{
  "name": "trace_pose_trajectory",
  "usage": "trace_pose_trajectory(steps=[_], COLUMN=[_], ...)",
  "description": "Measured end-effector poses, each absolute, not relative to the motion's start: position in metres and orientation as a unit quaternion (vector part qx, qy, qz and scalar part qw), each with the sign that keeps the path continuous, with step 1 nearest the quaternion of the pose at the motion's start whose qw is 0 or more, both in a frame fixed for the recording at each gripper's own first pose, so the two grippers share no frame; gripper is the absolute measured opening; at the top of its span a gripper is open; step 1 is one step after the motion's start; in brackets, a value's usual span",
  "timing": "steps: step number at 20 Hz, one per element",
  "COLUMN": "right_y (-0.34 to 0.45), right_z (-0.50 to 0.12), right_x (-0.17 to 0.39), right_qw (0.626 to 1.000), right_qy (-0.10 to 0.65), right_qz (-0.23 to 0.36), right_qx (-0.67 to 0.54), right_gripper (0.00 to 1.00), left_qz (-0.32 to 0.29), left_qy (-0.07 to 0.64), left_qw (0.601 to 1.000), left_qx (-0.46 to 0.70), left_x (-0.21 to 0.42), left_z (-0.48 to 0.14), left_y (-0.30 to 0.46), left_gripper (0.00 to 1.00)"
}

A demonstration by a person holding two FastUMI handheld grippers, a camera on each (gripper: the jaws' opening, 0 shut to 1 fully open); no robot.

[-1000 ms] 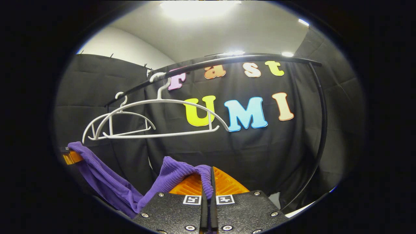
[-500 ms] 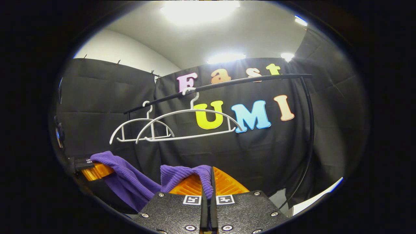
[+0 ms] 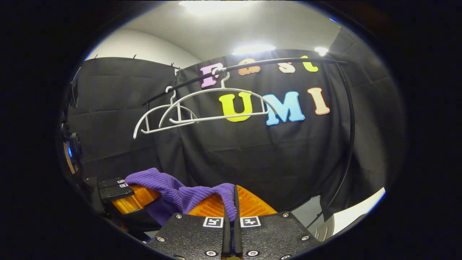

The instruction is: Grasp the clothes on the hanger with both hands and then place them into the laundry hamper below.

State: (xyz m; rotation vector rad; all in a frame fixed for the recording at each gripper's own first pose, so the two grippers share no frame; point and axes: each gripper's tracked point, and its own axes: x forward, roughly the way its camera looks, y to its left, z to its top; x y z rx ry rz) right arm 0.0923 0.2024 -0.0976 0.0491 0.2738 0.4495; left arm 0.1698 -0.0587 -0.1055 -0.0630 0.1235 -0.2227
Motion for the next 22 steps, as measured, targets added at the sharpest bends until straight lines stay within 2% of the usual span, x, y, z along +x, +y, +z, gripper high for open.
trace_pose_trajectory(steps=[4, 5, 6, 7, 13, 14, 15, 16, 17, 18, 20, 22], right_y=[0.196, 0.195, 0.193, 0.19, 0.174, 0.172, 0.17, 0.166, 0.163, 0.159, 0.154, 0.148], right_z=[-0.154, -0.165, -0.176, -0.186, -0.257, -0.27, -0.279, -0.289, -0.296, -0.304, -0.322, -0.34], right_x=[0.084, 0.082, 0.08, 0.076, 0.062, 0.059, 0.056, 0.055, 0.053, 0.051, 0.046, 0.039], right_qw=[0.96, 0.958, 0.956, 0.955, 0.941, 0.938, 0.935, 0.932, 0.93, 0.927, 0.921, 0.915], right_qy=[0.182, 0.193, 0.205, 0.215, 0.271, 0.281, 0.291, 0.3, 0.307, 0.314, 0.33, 0.346], right_qz=[0.212, 0.21, 0.208, 0.206, 0.196, 0.196, 0.194, 0.192, 0.19, 0.189, 0.186, 0.183], right_qx=[0.017, 0.013, 0.009, 0.004, -0.044, -0.049, -0.055, -0.063, -0.071, -0.078, -0.091, -0.101], right_gripper=[0.03, 0.03, 0.02, 0.03, 0.03, 0.03, 0.04, 0.04, 0.04, 0.04, 0.04, 0.05], left_qz=[-0.116, -0.118, -0.118, -0.12, -0.117, -0.118, -0.117, -0.117, -0.118, -0.117, -0.114, -0.112], left_qy=[0.1, 0.111, 0.122, 0.13, 0.192, 0.204, 0.216, 0.229, 0.239, 0.25, 0.274, 0.297], left_qw=[0.988, 0.987, 0.985, 0.984, 0.974, 0.972, 0.969, 0.966, 0.964, 0.961, 0.954, 0.948], left_qx=[-0.018, -0.014, -0.01, -0.007, 0.006, 0.009, 0.014, 0.02, 0.024, 0.027, 0.031, 0.033], left_x=[0.16, 0.154, 0.155, 0.152, 0.141, 0.14, 0.137, 0.134, 0.131, 0.129, 0.123, 0.113], left_z=[-0.157, -0.177, -0.184, -0.196, -0.276, -0.288, -0.301, -0.314, -0.32, -0.333, -0.361, -0.384], left_y=[-0.065, -0.064, -0.069, -0.072, -0.071, -0.072, -0.073, -0.073, -0.079, -0.079, -0.077, -0.076], left_gripper=[0.01, 0.06, 0.01, 0.01, 0.01, 0.06, 0.06, 0.01, 0.06, 0.01, 0.01, 0.06])
